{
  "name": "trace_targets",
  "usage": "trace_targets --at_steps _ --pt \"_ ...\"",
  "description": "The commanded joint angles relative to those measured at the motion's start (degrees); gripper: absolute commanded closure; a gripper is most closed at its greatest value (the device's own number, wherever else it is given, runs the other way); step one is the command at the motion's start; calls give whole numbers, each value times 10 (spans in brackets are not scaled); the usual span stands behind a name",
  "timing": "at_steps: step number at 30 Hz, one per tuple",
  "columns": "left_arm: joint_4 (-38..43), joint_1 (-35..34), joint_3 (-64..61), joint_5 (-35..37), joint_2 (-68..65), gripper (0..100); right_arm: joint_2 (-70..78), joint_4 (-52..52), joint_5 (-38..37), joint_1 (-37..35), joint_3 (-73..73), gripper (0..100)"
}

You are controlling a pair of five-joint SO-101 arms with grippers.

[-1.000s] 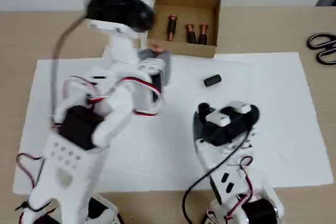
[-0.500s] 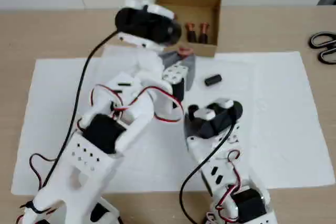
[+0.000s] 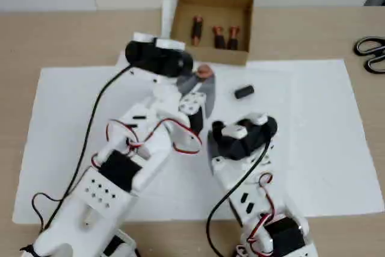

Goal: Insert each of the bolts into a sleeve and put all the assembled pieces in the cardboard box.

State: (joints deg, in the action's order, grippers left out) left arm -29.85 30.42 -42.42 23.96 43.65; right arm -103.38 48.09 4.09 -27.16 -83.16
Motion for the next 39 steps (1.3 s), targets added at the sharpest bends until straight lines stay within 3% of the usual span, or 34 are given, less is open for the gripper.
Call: trace_targets --at_steps 1,10,30,39 --pt "15 -2 4 28 21 995 -5 -14 7 -3 -1 995" --pt "-33 23 1 64 20 995 -5 -14 7 -3 -1 995" --pt "-35 33 -44 65 20 995 -5 -22 8 -2 -4 995" --pt "-96 53 -54 65 19 995 -5 -24 8 -2 -4 995"
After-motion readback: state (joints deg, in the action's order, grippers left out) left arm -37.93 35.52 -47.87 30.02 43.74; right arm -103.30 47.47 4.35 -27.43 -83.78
